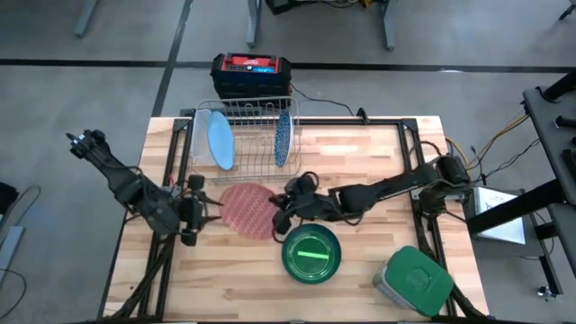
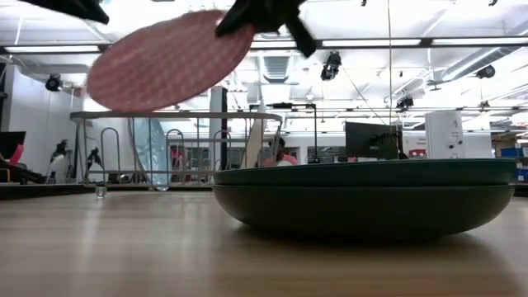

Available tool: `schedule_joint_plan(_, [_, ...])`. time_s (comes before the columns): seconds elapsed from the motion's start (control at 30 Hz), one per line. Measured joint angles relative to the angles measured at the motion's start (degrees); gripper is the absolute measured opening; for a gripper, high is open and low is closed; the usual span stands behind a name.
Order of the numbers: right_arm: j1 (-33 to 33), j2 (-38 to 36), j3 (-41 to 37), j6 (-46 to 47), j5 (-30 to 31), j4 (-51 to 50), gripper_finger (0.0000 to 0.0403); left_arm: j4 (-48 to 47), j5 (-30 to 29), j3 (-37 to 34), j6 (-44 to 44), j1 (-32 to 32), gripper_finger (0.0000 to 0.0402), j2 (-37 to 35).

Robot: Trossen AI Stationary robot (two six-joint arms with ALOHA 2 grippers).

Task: Sort dishes
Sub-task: Put the red patterned plate into the dish rack

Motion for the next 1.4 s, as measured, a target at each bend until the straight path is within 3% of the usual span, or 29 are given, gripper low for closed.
schedule_joint_plan(0.27, [1.8,-4.4,0.4,-4.0,29.1,0.9,0.0000,-6.6,-1.8,2.0,4.2,0.0,0.0152,-5.9])
schedule_joint_plan(0.43, [-0.3,-3.8,2.8,-8.5,37.9,2.4,0.0000,-7.3,-4.6,-0.6,3.7,0.0,0.0152,-10.5])
schedule_joint_plan(0.67, [-3.0,-3.4,4.5,-15.7,37.8,2.8,0.0000,-7.6,-7.4,-3.9,2.3,0.0,0.0152,-16.4])
schedule_joint_plan(0.97, [1.5,-3.2,4.5,-51.6,42.2,16.7,0.0000,-3.8,-11.5,-2.0,0.1,0.0,0.0152,-20.6])
schedule_joint_plan(1.13, [6.7,-3.2,4.5,-69.7,34.3,26.1,0.0000,6.4,-12.3,-4.0,6.0,0.0,0.0152,-21.7])
schedule_joint_plan(1.4, [14.3,-2.9,4.3,-97.5,32.8,25.8,0.0000,17.5,-12.3,-8.2,15.3,0.0,0.0152,-21.2])
